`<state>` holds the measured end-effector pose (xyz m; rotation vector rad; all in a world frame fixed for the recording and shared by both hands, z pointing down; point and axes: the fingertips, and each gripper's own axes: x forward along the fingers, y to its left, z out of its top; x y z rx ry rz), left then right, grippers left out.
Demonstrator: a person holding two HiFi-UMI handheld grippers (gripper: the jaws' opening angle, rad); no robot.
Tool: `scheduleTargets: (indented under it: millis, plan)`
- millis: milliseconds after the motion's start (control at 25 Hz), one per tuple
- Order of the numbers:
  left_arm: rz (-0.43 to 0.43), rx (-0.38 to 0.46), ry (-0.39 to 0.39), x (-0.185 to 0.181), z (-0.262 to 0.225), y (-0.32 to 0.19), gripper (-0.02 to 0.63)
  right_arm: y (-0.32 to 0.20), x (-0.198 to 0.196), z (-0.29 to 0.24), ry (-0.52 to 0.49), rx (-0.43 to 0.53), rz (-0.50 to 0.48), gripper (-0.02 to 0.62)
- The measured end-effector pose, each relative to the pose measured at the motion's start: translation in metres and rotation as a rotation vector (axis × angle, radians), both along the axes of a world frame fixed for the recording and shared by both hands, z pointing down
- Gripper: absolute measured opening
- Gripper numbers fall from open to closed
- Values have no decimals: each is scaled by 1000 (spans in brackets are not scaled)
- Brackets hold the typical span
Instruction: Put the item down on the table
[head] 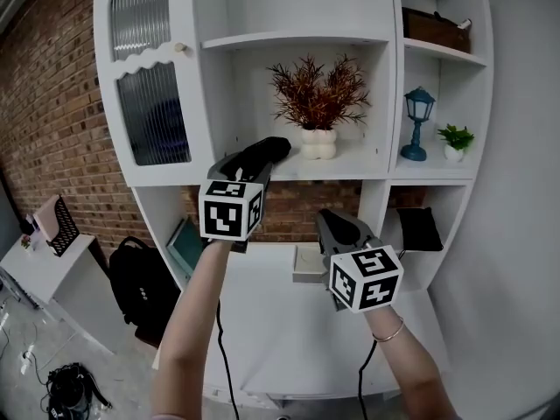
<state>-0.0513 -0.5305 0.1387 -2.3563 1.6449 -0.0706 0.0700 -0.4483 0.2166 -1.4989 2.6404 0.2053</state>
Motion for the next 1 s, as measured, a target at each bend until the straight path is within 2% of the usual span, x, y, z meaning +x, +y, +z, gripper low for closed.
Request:
scheduleTargets:
  millis: [320, 520, 840, 1000]
  plan:
    - [18, -21, 19, 15, 61, 47, 152, 31, 13, 20, -42, -39, -9, 5]
    - [31, -102, 92, 16, 105, 65, 118, 51, 15, 37, -47, -67, -23, 5]
    - [9, -139, 172, 6, 149, 98, 48, 76, 16, 65, -77, -116, -38, 2]
    - [-13, -176, 241, -5, 174, 114, 15, 86, 17, 79, -91, -143, -43, 3]
